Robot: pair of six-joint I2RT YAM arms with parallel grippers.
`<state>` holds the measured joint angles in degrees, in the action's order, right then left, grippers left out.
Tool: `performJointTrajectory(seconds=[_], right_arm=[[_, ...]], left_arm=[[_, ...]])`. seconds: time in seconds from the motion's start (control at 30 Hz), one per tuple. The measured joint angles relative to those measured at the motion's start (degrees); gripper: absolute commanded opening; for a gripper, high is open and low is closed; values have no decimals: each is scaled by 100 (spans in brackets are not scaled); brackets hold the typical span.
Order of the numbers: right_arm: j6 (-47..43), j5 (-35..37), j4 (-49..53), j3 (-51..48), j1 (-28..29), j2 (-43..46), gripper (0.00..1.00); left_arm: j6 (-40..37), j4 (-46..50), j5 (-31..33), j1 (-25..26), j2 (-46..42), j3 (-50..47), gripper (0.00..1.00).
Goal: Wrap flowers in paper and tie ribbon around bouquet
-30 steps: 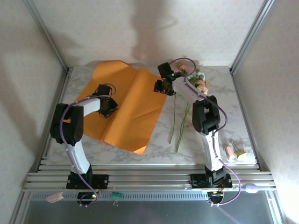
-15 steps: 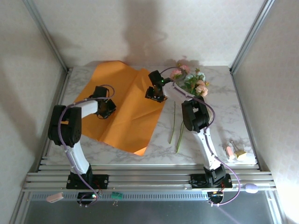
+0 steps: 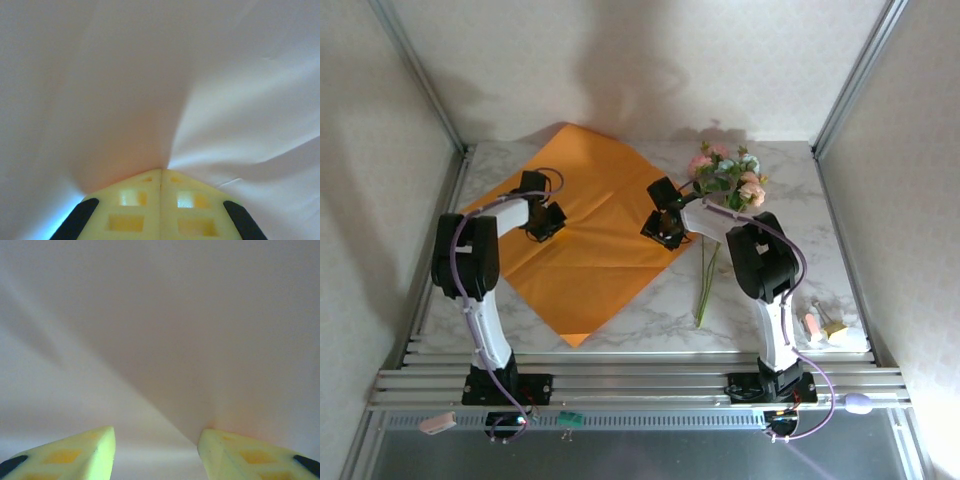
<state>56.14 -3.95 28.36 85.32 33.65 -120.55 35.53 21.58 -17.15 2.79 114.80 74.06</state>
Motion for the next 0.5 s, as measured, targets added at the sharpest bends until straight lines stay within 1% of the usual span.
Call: performJointTrajectory(seconds=[0.17, 0.4, 0.5], right_arm=[[409, -83, -197, -337, 37, 199, 52], [516, -72, -149, -345, 42, 219, 53], [514, -59, -13, -295, 42, 219, 53]], left_arm=[[4, -20, 0, 0, -7, -17, 0], [188, -828, 15, -2, -769, -1279, 0], [221, -981, -4, -4, -903, -1491, 0]])
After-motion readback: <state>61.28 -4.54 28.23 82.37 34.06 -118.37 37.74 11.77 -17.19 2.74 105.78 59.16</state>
